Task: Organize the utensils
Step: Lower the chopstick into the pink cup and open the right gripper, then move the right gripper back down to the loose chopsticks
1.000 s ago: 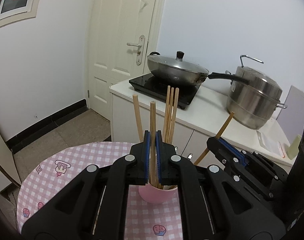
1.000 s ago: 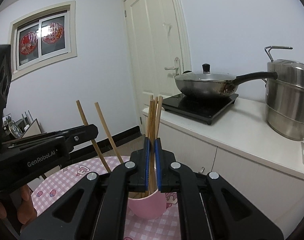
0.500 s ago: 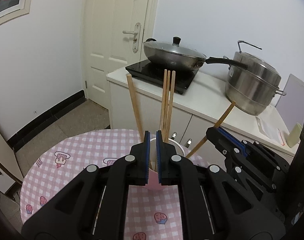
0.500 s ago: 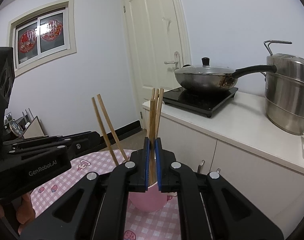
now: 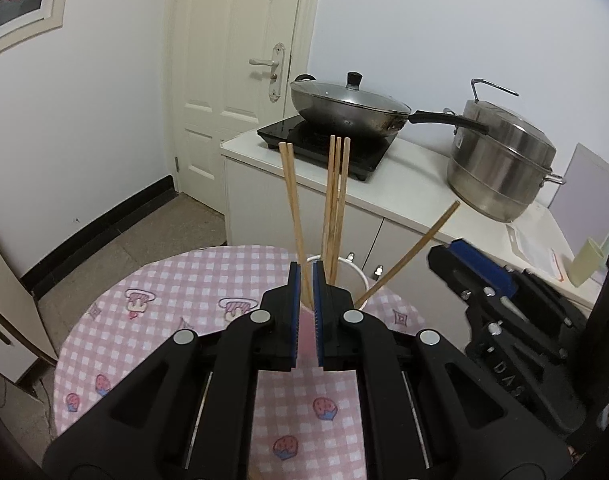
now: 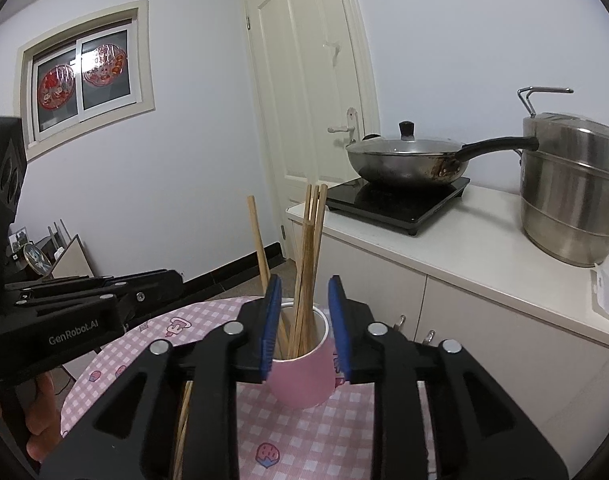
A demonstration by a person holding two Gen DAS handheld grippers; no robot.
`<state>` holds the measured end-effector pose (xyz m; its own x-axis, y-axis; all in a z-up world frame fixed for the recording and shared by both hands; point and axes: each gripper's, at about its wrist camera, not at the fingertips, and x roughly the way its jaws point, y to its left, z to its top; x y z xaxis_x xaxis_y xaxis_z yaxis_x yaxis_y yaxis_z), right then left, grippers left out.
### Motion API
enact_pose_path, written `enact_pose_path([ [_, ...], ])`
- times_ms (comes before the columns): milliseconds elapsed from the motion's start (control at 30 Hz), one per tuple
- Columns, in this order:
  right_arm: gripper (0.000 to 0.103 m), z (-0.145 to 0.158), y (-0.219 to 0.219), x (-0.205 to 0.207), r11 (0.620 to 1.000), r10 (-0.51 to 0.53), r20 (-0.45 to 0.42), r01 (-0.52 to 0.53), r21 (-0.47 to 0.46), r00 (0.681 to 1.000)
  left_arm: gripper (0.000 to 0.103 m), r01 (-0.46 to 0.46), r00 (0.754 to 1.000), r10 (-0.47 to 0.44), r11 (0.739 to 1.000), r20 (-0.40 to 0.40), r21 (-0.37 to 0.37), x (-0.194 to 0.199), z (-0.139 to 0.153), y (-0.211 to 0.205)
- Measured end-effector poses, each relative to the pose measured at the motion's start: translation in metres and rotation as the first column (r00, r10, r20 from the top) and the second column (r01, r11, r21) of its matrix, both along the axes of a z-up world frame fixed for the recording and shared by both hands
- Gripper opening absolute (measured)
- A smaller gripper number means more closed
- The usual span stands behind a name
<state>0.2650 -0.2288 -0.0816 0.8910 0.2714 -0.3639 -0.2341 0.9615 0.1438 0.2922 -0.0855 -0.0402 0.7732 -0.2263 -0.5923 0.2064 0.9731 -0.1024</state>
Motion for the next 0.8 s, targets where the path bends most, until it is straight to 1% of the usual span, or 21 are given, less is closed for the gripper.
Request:
enact_pose_path([
  [133,0.031,0.006,0.000,-0.014,1.000,0.000,0.009,0.000,0.000,1.000,0.007,-0.010,1.000,0.010,1.000,0.004,-0.006,-0.015,0.004,0.011],
  [300,0.035,0.011,0.006,-0.033,1.000,0.022,0.005,-0.022,-0.008,1.000,0.007,-0.023,1.000,0.023,1.000,0.020,0.018,-0.038,0.005,0.025],
  [333,0.035,0.012,0.008,-0.035,1.000,0.027,0.003,-0.027,-0.009,1.000,0.016,-0.025,0.999,0.025,0.999,0.022,0.023,-0.042,0.004,0.029],
  [367,0.035,0.011,0.010,-0.038,0.999,0.036,-0.002,-0.036,-0.012,0.999,0.045,-0.032,0.999,0.031,0.999,0.028,0.026,-0.048,0.004,0.034],
  [400,0.036,0.011,0.012,-0.041,0.999,0.043,-0.007,-0.043,-0.014,0.999,0.063,-0.040,0.998,0.039,0.999,0.041,0.025,-0.053,0.004,0.038],
  [433,0.036,0.010,0.014,-0.045,0.998,0.057,-0.017,-0.057,-0.015,0.998,0.068,-0.054,0.996,0.052,0.998,0.076,0.023,-0.062,0.004,0.044],
  [467,0.036,0.009,0.018,-0.048,0.997,0.069,-0.023,-0.070,-0.018,0.997,0.068,-0.059,0.995,0.056,0.997,0.085,0.039,-0.069,0.004,0.049],
  [600,0.037,0.003,0.036,-0.058,0.992,0.114,-0.055,-0.117,-0.047,0.992,0.068,-0.081,0.995,0.076,0.994,0.071,0.070,-0.080,-0.003,0.067],
  [700,0.038,-0.007,0.054,-0.060,0.984,0.155,-0.094,-0.162,-0.068,0.983,0.068,-0.087,0.996,0.086,0.994,0.030,0.066,-0.083,-0.013,0.083],
  [800,0.038,-0.017,0.071,-0.058,0.975,0.197,-0.146,-0.209,-0.072,0.970,0.068,-0.088,0.995,0.091,0.993,-0.037,0.073,-0.081,-0.029,0.098],
])
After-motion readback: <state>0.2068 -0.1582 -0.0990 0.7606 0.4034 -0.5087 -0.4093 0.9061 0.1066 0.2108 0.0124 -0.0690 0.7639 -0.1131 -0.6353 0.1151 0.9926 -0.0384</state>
